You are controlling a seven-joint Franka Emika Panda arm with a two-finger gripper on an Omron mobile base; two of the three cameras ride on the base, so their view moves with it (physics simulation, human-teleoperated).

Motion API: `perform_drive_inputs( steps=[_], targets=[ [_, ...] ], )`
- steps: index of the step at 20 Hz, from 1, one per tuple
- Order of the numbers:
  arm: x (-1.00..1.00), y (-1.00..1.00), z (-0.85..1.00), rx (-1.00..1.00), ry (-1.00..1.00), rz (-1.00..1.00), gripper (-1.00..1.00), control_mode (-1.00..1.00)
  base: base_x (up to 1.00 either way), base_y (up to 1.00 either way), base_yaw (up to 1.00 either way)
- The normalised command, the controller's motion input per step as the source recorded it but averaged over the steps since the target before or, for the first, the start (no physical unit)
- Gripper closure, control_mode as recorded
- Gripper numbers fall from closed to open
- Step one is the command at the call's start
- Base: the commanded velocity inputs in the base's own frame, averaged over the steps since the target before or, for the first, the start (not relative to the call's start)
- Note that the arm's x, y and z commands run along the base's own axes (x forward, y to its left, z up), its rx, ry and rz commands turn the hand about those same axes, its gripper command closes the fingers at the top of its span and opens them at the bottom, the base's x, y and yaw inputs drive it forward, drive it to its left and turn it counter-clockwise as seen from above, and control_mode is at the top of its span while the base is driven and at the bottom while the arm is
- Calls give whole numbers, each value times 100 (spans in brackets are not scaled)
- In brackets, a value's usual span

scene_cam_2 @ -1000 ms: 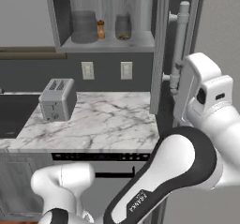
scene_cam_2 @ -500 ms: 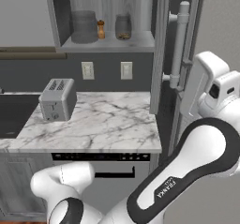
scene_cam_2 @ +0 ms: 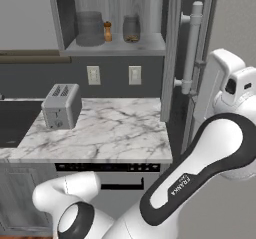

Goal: Pick the jar and jar from the dining table and place them in the open cabinet. Close the cabinet after placing the objects.

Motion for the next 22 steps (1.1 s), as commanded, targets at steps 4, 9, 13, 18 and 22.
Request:
perform_drive_inputs(
  steps=[4,9,13,18,22],
  targets=[
    [19,0,-2,0,5,1,-100,-100,0,0,0],
    [1,22,0,0,1,0,-100,-100,0,0,0],
    [-4,45,0,0,0,0,-100,-100,0,0,0],
    [-13,71,0,-3,0,0,-100,-100,0,0,0],
    [-19,67,1,-3,0,0,-100,-100,0,0,0]
  ],
)
